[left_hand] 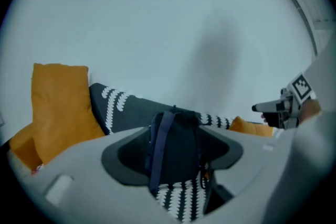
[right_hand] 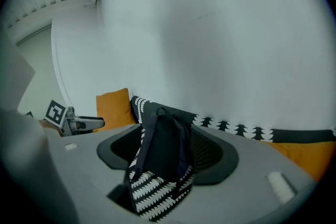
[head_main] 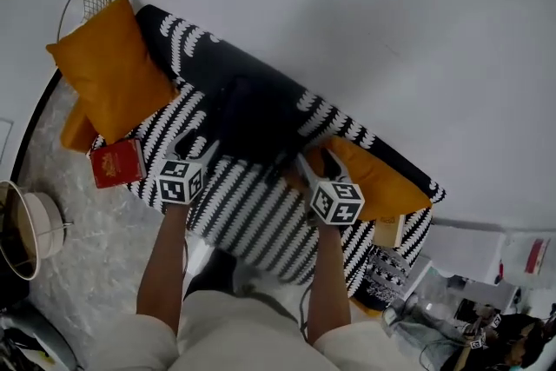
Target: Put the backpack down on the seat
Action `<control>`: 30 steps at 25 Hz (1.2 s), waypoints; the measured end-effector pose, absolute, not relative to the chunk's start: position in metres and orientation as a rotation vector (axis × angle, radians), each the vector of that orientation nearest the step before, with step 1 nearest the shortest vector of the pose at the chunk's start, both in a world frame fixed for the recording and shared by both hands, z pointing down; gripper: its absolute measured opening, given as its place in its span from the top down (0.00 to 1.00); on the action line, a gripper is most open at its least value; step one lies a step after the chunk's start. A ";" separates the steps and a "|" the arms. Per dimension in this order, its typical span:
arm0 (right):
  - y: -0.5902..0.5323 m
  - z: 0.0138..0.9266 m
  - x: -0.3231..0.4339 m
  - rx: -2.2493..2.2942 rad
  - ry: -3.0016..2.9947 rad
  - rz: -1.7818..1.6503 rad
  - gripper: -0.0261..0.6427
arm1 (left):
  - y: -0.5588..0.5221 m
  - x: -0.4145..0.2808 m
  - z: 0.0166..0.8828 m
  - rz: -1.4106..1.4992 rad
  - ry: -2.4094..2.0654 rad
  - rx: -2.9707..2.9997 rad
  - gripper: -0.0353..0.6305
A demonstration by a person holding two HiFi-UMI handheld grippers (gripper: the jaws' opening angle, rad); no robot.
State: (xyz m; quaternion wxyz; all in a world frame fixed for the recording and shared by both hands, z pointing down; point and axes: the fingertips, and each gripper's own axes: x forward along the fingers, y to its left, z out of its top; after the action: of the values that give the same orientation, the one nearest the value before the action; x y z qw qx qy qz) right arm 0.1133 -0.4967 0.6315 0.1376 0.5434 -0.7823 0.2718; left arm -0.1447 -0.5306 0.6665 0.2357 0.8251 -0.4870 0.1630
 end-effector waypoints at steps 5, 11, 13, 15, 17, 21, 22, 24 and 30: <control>-0.445 0.594 0.118 1.575 -2.256 0.733 0.52 | -0.480 -0.154 0.623 0.383 -1.380 2.271 0.51; -0.376 0.549 0.122 1.623 -2.308 0.716 0.54 | -0.403 -0.156 0.581 0.290 -1.427 2.265 0.51; -0.353 0.530 0.123 1.640 -2.333 0.698 0.54 | -0.379 -0.156 0.568 0.290 -1.435 2.279 0.51; -0.331 0.509 0.123 1.658 -2.366 0.683 0.55 | -0.357 -0.154 0.551 0.306 -1.443 2.311 0.51; -0.308 0.488 0.121 1.652 -2.402 0.646 0.55 | -0.334 -0.146 0.532 0.317 -1.437 2.358 0.51; -0.267 0.443 0.112 1.608 -2.472 0.504 0.64 | -0.294 -0.128 0.482 0.266 -1.383 2.449 0.53; -0.257 0.433 0.110 1.598 -2.487 0.476 0.64 | -0.285 -0.125 0.468 0.259 -1.376 2.476 0.54; -0.238 0.413 0.107 1.574 -2.512 0.430 0.64 | -0.266 -0.119 0.443 0.255 -1.362 2.532 0.57; -0.183 0.358 0.105 1.479 -2.640 0.385 0.73 | -0.208 -0.097 0.392 0.265 -1.289 2.659 0.63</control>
State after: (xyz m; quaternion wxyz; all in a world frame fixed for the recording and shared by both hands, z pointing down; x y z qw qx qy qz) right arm 0.1051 -0.1829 0.3585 0.0456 0.4844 -0.8645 0.1262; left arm -0.0972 -0.2083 0.3921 0.0875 0.8928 -0.4328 0.0891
